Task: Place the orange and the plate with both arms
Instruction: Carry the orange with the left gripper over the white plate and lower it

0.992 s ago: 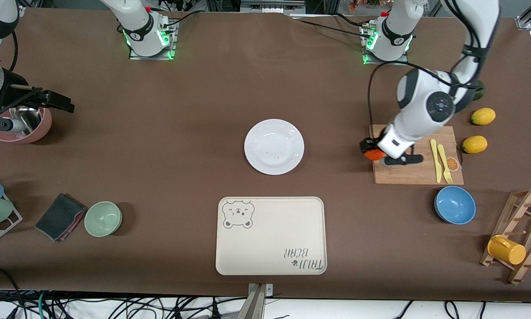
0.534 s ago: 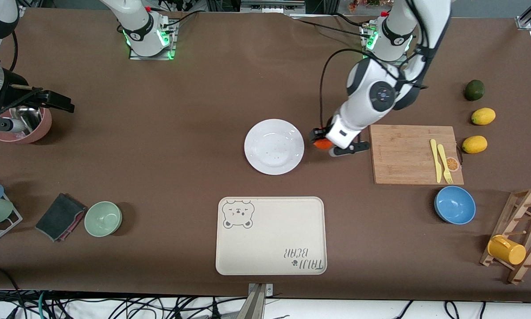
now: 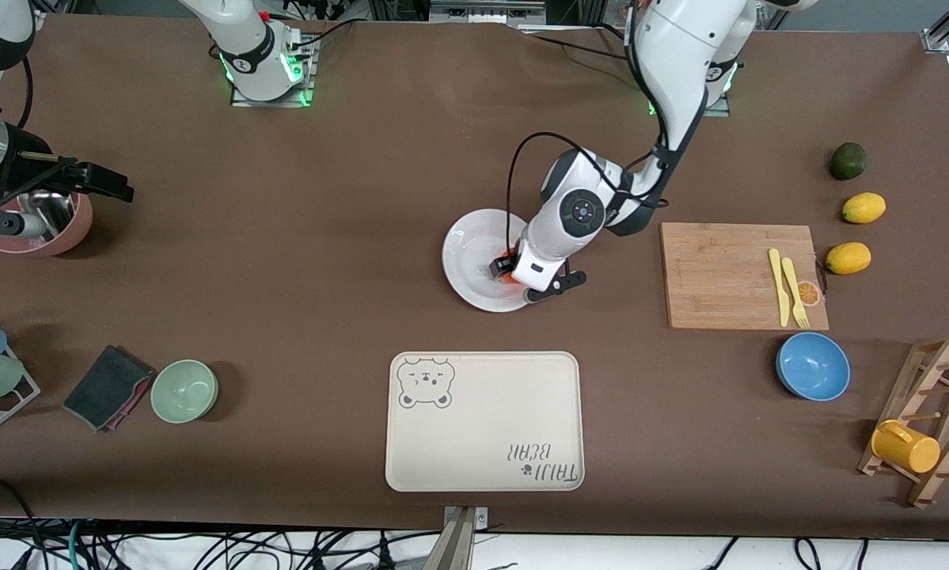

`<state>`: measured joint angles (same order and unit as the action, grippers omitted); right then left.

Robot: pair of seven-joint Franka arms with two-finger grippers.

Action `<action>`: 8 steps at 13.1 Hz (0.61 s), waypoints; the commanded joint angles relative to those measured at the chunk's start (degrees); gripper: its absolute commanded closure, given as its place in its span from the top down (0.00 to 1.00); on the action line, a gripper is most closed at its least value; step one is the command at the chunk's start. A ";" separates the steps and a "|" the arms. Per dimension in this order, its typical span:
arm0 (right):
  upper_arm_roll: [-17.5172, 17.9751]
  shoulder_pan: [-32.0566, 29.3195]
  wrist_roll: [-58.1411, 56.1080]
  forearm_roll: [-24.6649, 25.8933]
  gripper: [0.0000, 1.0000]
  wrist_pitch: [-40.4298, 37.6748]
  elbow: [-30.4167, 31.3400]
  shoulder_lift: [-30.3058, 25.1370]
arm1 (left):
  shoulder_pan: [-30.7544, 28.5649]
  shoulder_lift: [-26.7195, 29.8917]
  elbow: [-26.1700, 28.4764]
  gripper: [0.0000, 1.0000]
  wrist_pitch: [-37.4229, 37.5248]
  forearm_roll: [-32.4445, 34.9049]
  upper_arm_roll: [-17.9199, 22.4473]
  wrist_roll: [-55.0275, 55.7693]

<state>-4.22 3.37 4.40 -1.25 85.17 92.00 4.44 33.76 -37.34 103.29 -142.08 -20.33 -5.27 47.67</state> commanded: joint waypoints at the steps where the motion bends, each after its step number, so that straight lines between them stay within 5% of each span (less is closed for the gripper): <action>1: 0.09 0.06 -0.44 -0.42 1.00 -0.53 -1.38 0.65 | 1.49 -0.63 -1.33 0.19 -0.39 -1.56 0.88 2.95; 5: 0.26 0.14 -0.88 -0.50 1.00 -0.44 -1.47 0.83 | 2.62 -0.71 -3.62 0.19 -0.03 -1.47 0.70 7.86; 7: 0.27 0.58 -1.76 -0.50 1.00 -0.35 -1.47 0.92 | 3.59 -0.98 -3.97 0.25 -0.03 -1.47 0.70 8.85; 8: 0.27 1.19 -1.85 -0.50 1.00 -0.35 -1.56 1.44 | 3.51 -0.98 -3.89 0.36 -0.03 -1.30 0.70 8.67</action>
<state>-3.95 3.74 3.57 -1.29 85.25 91.93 4.81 36.15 -37.42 100.89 -142.48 -20.33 -5.30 55.80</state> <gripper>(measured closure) 0.000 0.207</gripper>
